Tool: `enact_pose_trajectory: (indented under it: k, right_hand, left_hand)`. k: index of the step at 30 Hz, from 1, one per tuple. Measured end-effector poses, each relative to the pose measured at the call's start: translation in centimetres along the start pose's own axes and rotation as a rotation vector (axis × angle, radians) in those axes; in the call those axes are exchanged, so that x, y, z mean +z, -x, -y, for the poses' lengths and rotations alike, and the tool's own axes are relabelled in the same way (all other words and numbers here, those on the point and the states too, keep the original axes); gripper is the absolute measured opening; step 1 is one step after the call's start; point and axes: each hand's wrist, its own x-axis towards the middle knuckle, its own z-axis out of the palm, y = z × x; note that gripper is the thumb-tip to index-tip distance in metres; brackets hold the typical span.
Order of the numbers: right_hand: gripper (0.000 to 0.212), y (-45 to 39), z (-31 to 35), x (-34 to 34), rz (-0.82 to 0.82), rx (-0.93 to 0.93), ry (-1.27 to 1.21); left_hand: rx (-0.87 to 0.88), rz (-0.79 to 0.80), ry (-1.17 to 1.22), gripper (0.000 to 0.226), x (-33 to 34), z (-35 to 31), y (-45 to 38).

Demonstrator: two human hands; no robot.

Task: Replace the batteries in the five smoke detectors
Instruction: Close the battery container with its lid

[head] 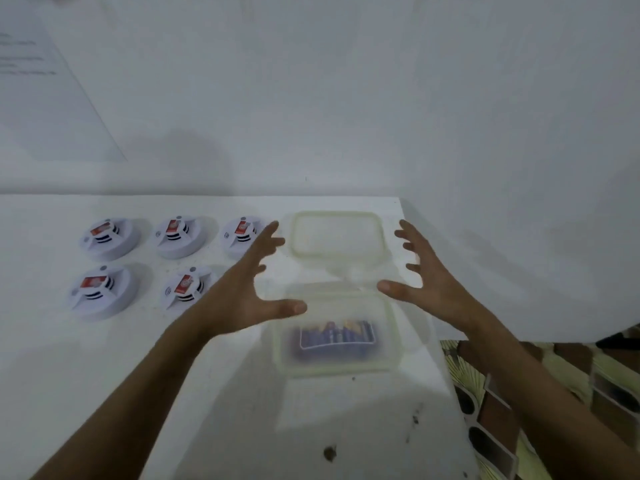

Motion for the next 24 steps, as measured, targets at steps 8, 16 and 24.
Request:
enact_pose_trajectory:
  k: [8, 16, 24]
  right_hand:
    - [0.118, 9.0, -2.9, 3.9, 0.04, -0.058, -0.095]
    - [0.097, 6.4, -2.2, 3.9, -0.096, -0.034, -0.254]
    - [0.098, 4.7, -2.4, 4.0, -0.116, -0.029, -0.261]
  left_hand:
    - [-0.07, -0.113, 0.238, 0.122, 6.2, 1.3, 8.3]
    - [-0.072, -0.096, 0.338, 0.128, 6.2, 2.0, 4.1]
    - [-0.09, -0.08, 0.363, 0.127, 5.8, 2.7, 1.9]
